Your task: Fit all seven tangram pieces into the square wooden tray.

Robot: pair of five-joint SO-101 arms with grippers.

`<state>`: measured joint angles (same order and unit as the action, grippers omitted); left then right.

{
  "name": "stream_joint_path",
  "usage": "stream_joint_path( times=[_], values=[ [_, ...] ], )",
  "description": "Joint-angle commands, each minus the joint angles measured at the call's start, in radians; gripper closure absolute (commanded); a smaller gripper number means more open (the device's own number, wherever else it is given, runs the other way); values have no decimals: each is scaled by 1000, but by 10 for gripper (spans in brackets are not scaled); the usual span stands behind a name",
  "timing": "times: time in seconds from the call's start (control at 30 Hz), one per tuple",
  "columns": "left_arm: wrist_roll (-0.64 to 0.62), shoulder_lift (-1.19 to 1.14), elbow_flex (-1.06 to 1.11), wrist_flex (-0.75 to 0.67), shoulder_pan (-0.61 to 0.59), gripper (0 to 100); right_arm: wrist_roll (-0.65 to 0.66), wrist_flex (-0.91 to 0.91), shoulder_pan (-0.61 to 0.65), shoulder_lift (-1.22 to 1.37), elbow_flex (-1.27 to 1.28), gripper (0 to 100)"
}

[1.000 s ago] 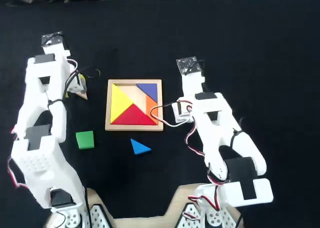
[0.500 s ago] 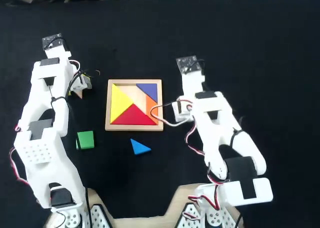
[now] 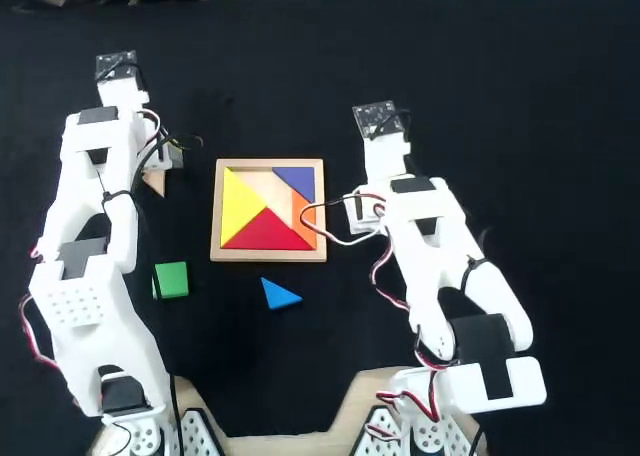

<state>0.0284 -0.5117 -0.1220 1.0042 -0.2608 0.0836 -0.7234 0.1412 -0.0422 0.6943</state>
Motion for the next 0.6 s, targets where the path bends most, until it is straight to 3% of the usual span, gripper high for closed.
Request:
stream_joint_path(
  times=[0.0,0.33,0.57],
  values=[
    [86,31,-42,-9,2,748,-6,14,15,-5,-54,987],
    [92,-135,-145,-3,-38,748,-6,14,15,-2,-54,987],
    [37,-158,-274,150,-35,748,-6,14,15,-4,-54,987]
  ],
)
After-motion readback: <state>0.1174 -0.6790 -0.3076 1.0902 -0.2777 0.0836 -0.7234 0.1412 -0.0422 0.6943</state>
